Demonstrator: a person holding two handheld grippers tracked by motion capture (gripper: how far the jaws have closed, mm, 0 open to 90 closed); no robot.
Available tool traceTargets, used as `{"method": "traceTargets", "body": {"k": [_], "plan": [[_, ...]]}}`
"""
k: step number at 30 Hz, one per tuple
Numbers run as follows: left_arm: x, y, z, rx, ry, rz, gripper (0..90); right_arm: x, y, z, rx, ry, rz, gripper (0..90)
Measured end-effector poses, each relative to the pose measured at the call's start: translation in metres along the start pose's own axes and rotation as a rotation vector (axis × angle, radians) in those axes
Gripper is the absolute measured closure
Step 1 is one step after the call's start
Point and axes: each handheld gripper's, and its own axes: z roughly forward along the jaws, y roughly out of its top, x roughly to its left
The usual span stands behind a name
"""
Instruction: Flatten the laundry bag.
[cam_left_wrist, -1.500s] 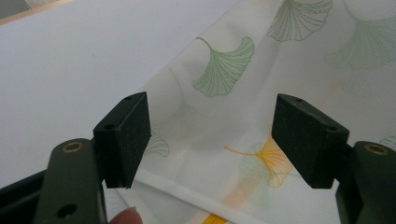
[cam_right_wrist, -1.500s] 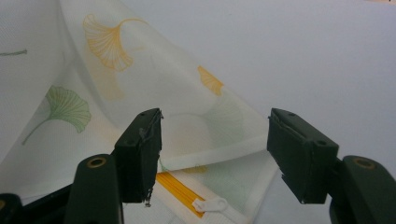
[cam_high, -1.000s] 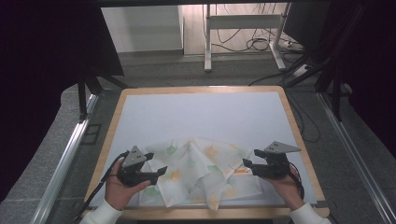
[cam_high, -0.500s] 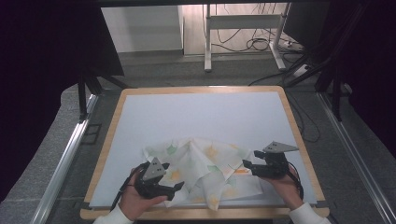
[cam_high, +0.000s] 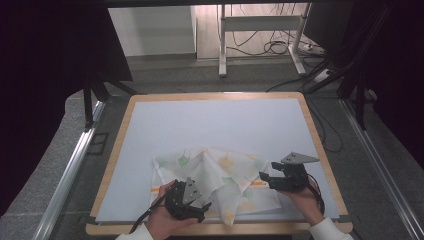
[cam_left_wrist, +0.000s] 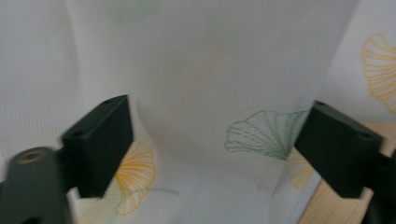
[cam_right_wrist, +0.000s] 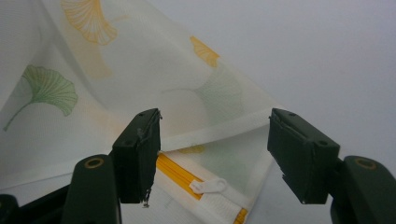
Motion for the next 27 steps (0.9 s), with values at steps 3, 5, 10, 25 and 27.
{"method": "traceTargets", "body": {"k": [3,5,10,25,27], "plan": [[0.005,-0.003,-0.002,-0.002,0.001,-0.016,31.2,0.006,0.0,-0.002,-0.003,0.006,-0.013,34.1],[0.008,-0.005,-0.003,0.003,-0.009,-0.022,42.4,0.012,0.0,-0.005,-0.005,0.011,-0.035,33.8],[0.016,-0.007,-0.001,0.02,-0.049,-0.04,65.9,0.037,0.001,-0.011,-0.008,0.077,-0.086,32.8],[0.024,-0.005,-0.001,0.001,-0.087,-0.049,89.0,0.128,0.006,0.021,0.047,0.271,-0.196,30.8],[0.025,-0.005,-0.003,-0.005,-0.088,-0.051,89.2,0.127,0.005,0.029,0.079,0.263,-0.207,37.7]]}}
